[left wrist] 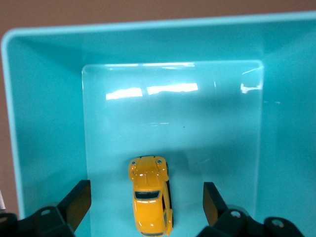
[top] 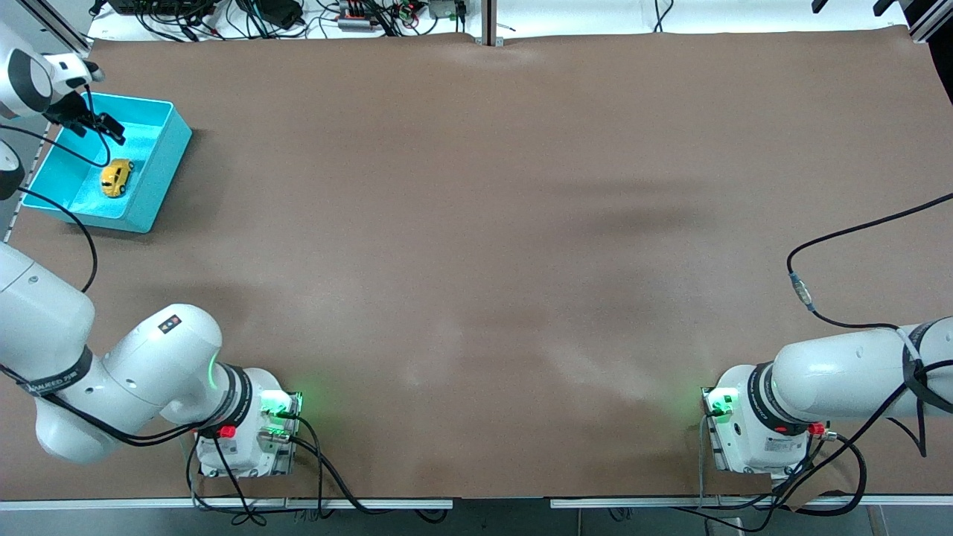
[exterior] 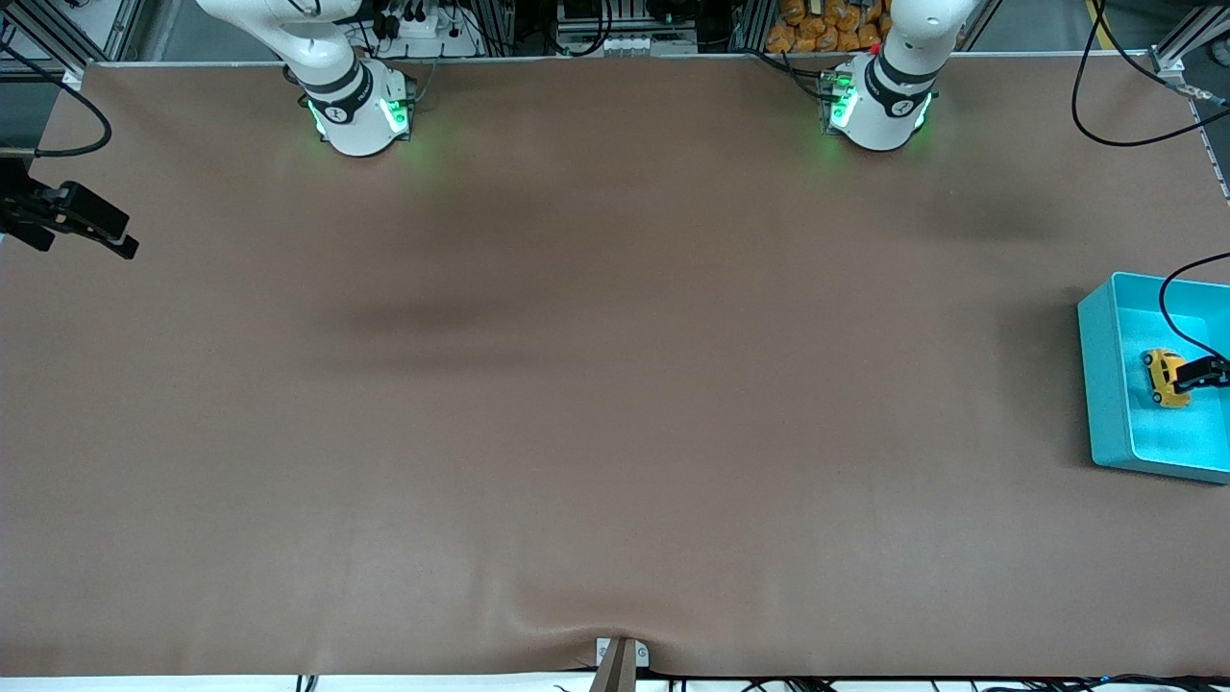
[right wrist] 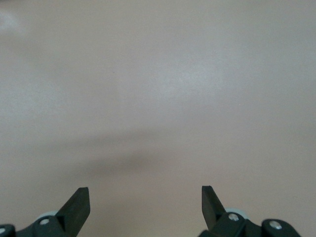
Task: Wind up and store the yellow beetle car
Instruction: 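Open the left gripper to release the car in the box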
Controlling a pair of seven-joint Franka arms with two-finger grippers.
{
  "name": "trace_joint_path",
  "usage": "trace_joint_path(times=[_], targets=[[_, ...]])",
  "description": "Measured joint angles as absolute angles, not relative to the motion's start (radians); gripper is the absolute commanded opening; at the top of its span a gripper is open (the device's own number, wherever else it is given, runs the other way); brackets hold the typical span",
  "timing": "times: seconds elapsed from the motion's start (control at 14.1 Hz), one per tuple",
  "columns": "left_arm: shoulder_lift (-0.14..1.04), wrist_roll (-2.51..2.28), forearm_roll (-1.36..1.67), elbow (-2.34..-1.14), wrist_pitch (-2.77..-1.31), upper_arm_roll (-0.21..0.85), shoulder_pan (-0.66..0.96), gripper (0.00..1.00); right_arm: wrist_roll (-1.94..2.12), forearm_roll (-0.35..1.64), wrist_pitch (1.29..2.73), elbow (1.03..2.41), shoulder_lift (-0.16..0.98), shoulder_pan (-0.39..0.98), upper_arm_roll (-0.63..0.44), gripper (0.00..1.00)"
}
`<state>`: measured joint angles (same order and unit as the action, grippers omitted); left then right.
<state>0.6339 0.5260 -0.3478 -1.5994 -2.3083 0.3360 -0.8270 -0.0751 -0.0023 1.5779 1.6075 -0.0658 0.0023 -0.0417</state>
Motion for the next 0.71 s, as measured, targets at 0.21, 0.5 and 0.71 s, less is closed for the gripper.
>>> trace_joint_path(times=[0.21,0.5,0.71], targets=[[0.546,0.454,-0.348,-1.624,-2.217,0.399,-0.829,1.00,-0.075,-0.002,1.578,1.608,-0.066,0.002,-0.042,1.00],[0.445,0.232,-0.348,-1.634,-2.063,0.564,-0.824,1.00,-0.075,-0.002,1.578,1.608,-0.066,0.002,-0.042,1.00],[0.401,0.132,-0.348,-1.639,-2.002,0.650,-0.819,1.00,-0.075,-0.002,1.578,1.608,-0.066,0.002,-0.042,1.00]])
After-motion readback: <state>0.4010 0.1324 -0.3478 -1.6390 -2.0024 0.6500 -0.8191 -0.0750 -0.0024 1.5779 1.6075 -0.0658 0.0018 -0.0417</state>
